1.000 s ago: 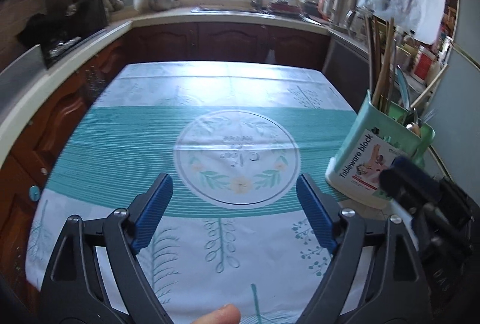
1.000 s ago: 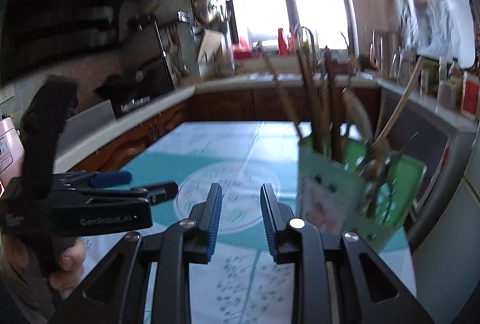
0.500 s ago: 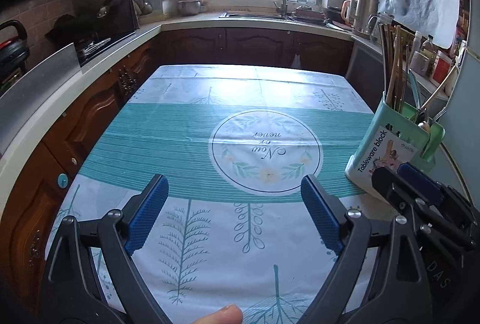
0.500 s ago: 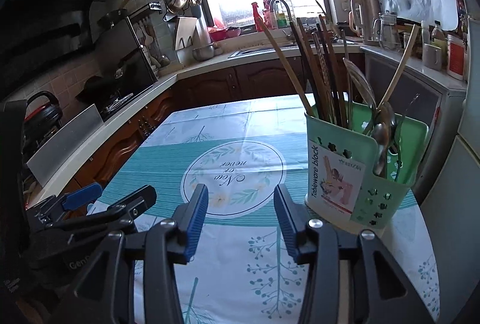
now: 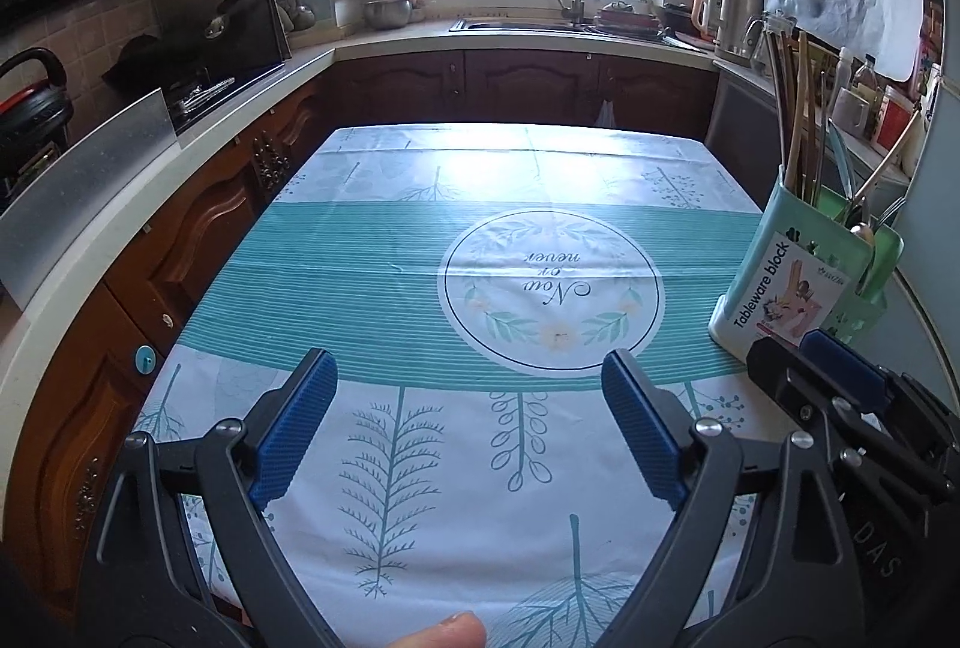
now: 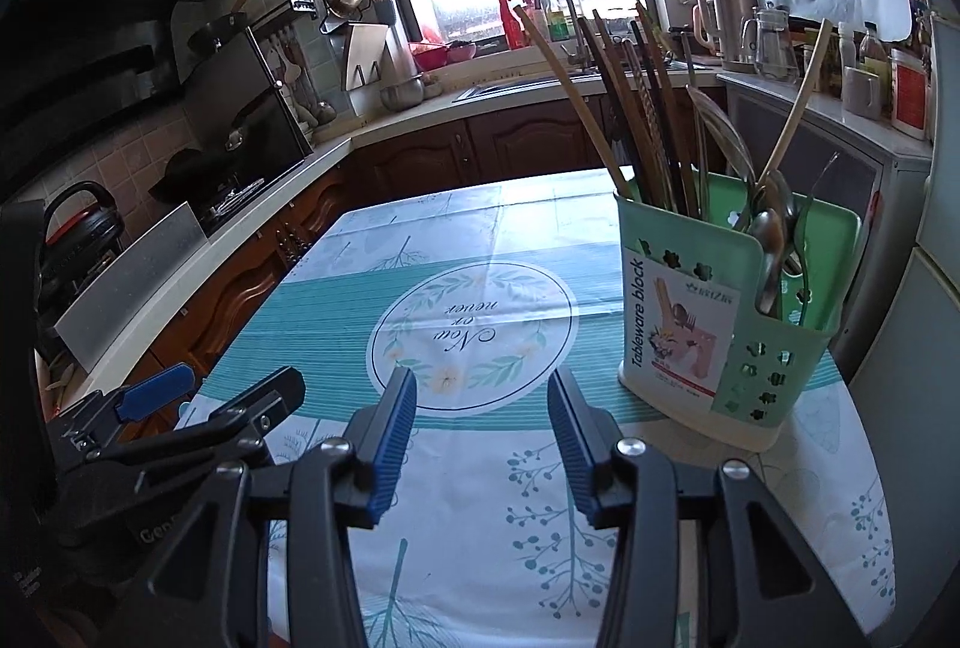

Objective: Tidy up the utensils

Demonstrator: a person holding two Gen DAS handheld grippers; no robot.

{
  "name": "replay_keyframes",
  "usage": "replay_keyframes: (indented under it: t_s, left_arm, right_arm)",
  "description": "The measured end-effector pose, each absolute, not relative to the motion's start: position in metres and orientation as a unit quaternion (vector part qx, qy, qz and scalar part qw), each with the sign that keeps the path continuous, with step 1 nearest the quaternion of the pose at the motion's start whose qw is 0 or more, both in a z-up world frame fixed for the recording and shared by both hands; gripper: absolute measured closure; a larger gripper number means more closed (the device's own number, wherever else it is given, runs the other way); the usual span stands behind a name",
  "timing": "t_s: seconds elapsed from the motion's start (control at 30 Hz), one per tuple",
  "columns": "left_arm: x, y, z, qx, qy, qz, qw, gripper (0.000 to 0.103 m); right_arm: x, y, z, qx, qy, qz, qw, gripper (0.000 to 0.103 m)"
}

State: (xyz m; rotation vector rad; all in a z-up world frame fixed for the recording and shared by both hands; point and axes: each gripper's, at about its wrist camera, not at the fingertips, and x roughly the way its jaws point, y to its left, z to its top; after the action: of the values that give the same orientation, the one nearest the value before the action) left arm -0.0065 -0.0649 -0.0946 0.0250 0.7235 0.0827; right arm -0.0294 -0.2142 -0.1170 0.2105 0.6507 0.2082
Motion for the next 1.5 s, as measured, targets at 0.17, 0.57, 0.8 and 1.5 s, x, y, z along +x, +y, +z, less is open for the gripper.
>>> replay_keyframes:
  t_s: [0.17,0.57,0.8,1.5]
  left_arm:
    - [-0.004,-0.066,-0.095,0.013,0.355,0.041,0.934,0.014]
    - [-0.004,-0.069,-0.091,0.018,0.346,0.045,0.937,0.014]
    - [-0.006,-0.070,-0.081,0.027,0.333,0.051,0.941,0.014]
    - [-0.006,-0.072,-0.070,0.017,0.335,0.038,0.941,0.014]
  right_arm:
    - [-0.029,-0.215,-0.119,0.106,0.321,0.102,0.936,0.057]
    - [-0.028,-0.215,-0.117,0.104,0.314,0.101,0.938,0.057]
    - [-0.029,-0.217,-0.109,0.102,0.303,0.099,0.943,0.057]
    - [-0.033,-0.218,-0.096,0.089,0.291,0.074,0.950,0.057]
